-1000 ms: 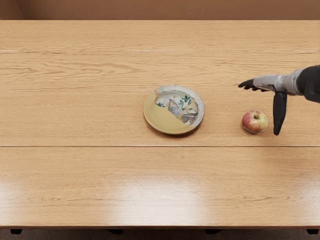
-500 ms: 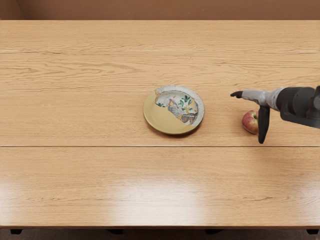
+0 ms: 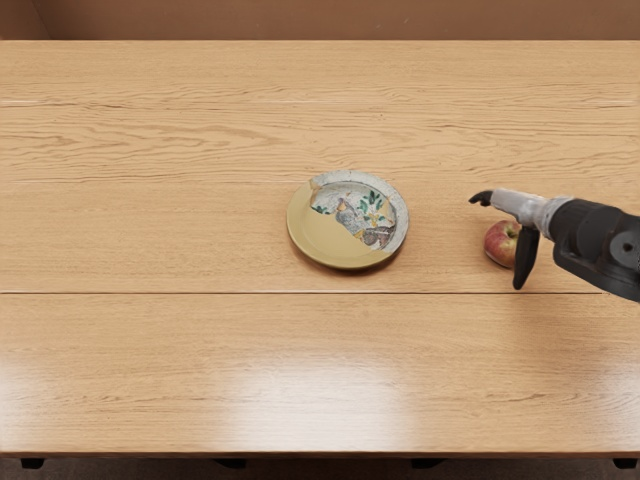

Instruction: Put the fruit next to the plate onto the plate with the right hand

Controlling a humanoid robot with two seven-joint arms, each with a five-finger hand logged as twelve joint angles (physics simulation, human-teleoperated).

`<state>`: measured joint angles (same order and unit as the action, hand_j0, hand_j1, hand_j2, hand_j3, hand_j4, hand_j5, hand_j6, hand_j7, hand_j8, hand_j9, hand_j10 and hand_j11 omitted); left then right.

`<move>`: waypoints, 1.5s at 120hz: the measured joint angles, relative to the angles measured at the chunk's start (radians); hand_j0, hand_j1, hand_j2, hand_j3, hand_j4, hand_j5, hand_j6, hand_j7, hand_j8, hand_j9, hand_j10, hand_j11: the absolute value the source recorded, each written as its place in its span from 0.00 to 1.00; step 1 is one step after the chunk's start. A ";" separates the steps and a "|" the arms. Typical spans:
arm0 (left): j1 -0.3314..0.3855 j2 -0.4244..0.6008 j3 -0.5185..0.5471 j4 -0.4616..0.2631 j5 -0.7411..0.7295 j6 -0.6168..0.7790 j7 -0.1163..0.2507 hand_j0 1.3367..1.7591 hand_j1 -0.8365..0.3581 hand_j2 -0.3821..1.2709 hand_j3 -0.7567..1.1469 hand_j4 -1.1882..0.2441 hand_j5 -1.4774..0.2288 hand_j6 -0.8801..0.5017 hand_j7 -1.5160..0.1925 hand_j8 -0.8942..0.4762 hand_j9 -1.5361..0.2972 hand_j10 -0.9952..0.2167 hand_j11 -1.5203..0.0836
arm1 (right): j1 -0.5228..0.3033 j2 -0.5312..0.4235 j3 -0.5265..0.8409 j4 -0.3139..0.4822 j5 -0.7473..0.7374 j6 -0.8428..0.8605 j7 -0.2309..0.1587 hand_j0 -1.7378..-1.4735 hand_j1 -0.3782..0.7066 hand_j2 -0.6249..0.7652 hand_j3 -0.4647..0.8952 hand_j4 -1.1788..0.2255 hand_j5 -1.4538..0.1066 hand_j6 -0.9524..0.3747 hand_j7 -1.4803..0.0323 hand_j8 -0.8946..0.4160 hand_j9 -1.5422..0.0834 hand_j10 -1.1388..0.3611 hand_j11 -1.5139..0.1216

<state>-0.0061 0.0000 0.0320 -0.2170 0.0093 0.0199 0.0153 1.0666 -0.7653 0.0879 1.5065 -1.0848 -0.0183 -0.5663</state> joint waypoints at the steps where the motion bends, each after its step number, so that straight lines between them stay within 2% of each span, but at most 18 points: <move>1: 0.000 0.000 0.000 0.000 0.000 0.000 0.000 0.76 0.99 0.23 0.40 0.83 0.87 0.64 0.89 0.65 0.84 0.82 0.95 | -0.001 0.001 -0.001 0.000 -0.001 -0.002 0.000 0.30 0.15 0.43 0.34 0.75 0.84 0.63 0.88 0.59 0.86 0.68 0.84; 54: 0.000 0.000 0.000 0.000 0.000 0.000 0.000 0.76 0.99 0.23 0.40 0.83 0.87 0.64 0.89 0.65 0.84 0.82 0.95 | -0.023 0.002 -0.005 -0.003 -0.010 -0.023 -0.001 0.30 0.30 0.42 0.34 0.66 0.72 0.53 0.77 0.49 0.75 0.59 0.73; 71: 0.000 0.000 0.000 0.000 0.000 0.000 0.000 0.76 0.99 0.23 0.40 0.83 0.87 0.64 0.89 0.65 0.84 0.82 0.95 | -0.024 -0.001 -0.005 -0.004 -0.009 -0.023 -0.001 0.30 0.38 0.41 0.34 0.61 0.66 0.47 0.70 0.43 0.69 0.54 0.67; 94: 0.000 0.000 0.000 0.000 0.000 0.000 0.000 0.76 0.99 0.23 0.40 0.83 0.87 0.64 0.89 0.65 0.84 0.82 0.95 | -0.026 -0.001 -0.007 -0.007 -0.009 -0.022 -0.001 0.30 0.48 0.39 0.34 0.54 0.59 0.40 0.62 0.41 0.62 0.48 0.60; 117: 0.000 0.000 0.000 0.000 0.000 0.000 0.000 0.76 0.99 0.23 0.40 0.83 0.87 0.64 0.89 0.65 0.84 0.82 0.95 | -0.033 0.000 -0.007 -0.013 -0.011 -0.022 -0.002 0.32 0.51 0.43 0.34 0.46 0.52 0.40 0.54 0.45 0.54 0.51 0.52; 126: 0.000 0.000 0.000 0.000 0.000 0.000 0.000 0.76 0.99 0.23 0.40 0.83 0.87 0.64 0.89 0.65 0.84 0.82 0.95 | -0.036 0.000 -0.007 -0.015 -0.011 -0.022 -0.002 0.33 0.54 0.49 0.34 0.41 0.47 0.40 0.49 0.46 0.49 0.52 0.47; 142: 0.000 0.000 0.000 0.000 0.000 0.000 0.000 0.76 0.99 0.23 0.40 0.83 0.87 0.64 0.89 0.65 0.84 0.82 0.95 | -0.038 -0.001 -0.005 -0.017 -0.005 -0.020 -0.002 0.34 0.57 0.54 0.34 0.36 0.37 0.46 0.40 0.52 0.40 0.56 0.37; 154: 0.000 0.000 0.000 0.000 0.000 0.000 0.000 0.76 0.99 0.23 0.40 0.83 0.87 0.64 0.89 0.65 0.84 0.82 0.95 | -0.037 -0.003 0.001 -0.021 0.000 -0.018 -0.003 0.35 0.57 0.52 0.34 0.33 0.31 0.48 0.36 0.55 0.35 0.59 0.33; 158: 0.000 0.000 0.000 0.000 0.000 0.000 0.000 0.76 0.99 0.23 0.40 0.83 0.87 0.64 0.89 0.65 0.84 0.82 0.95 | -0.037 -0.003 0.006 -0.023 0.001 -0.018 -0.003 0.35 0.58 0.56 0.34 0.33 0.29 0.47 0.34 0.56 0.34 0.60 0.32; 162: 0.000 0.000 0.000 0.000 0.000 0.000 0.000 0.76 0.99 0.23 0.40 0.83 0.87 0.64 0.89 0.65 0.84 0.82 0.95 | -0.036 -0.003 0.012 -0.024 0.003 -0.017 -0.003 0.35 0.65 0.67 0.34 0.33 0.27 0.50 0.33 0.59 0.32 0.61 0.30; 166: 0.000 0.000 0.000 0.000 0.000 0.000 0.000 0.76 0.99 0.23 0.40 0.83 0.87 0.64 0.89 0.65 0.84 0.82 0.95 | -0.036 -0.003 0.018 -0.026 0.004 -0.016 -0.003 0.35 0.66 0.63 0.34 0.32 0.26 0.51 0.33 0.61 0.31 0.62 0.30; 180: 0.000 0.000 0.000 0.000 0.000 0.000 0.000 0.76 0.99 0.23 0.40 0.83 0.87 0.64 0.89 0.65 0.84 0.82 0.95 | -0.032 0.001 0.044 -0.029 0.000 -0.016 -0.003 0.37 0.58 0.55 0.34 0.30 0.25 0.44 0.31 0.55 0.30 0.58 0.29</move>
<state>-0.0061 0.0000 0.0320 -0.2173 0.0094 0.0200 0.0153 1.0350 -0.7645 0.1319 1.4777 -1.0851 -0.0344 -0.5695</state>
